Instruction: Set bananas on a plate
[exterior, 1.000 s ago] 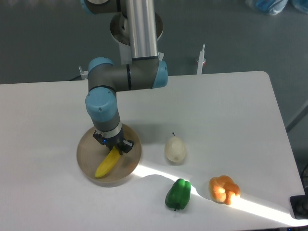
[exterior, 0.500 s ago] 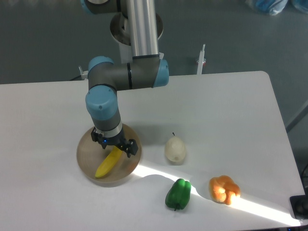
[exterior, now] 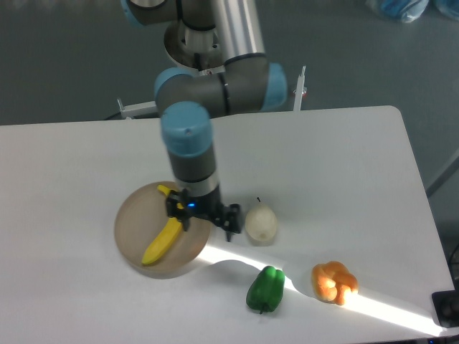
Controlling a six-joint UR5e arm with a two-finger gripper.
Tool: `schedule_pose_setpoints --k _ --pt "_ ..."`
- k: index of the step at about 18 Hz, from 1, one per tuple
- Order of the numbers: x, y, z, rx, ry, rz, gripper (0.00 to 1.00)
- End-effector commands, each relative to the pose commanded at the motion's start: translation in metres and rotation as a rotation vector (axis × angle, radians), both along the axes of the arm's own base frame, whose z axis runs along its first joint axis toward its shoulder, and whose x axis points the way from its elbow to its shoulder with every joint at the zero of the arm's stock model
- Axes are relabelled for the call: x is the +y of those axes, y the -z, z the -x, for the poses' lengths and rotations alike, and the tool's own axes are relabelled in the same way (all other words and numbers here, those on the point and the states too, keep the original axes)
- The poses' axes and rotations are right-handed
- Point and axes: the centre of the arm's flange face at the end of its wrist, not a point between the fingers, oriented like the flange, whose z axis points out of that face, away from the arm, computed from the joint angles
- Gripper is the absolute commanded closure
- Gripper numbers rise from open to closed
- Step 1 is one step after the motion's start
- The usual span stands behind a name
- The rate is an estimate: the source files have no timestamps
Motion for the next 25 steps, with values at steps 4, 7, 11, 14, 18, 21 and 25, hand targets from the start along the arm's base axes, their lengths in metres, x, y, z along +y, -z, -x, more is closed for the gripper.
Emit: schedule_pose_setpoints --k 4,7,11,14,18,21,25 --pt "-0.015 -0.010 0.059 0.049 0.039 0.012 0.00" --pt "-0.029 -0.013 0.087 0.076 0.079 0.030 0.00" --pt "-0.031 -0.006 0.100 0.116 0.157 0.084 0.00" --pt "-0.039 -0.004 0.110 0.138 0.177 0.117 0.00" --pt "-0.035 0.005 0.109 0.129 0.181 0.125 0.00" --pt "-0.036 0.008 0.108 0.127 0.183 0.128 0.00" --pt "-0.035 0.008 0.108 0.130 0.183 0.124 0.00"
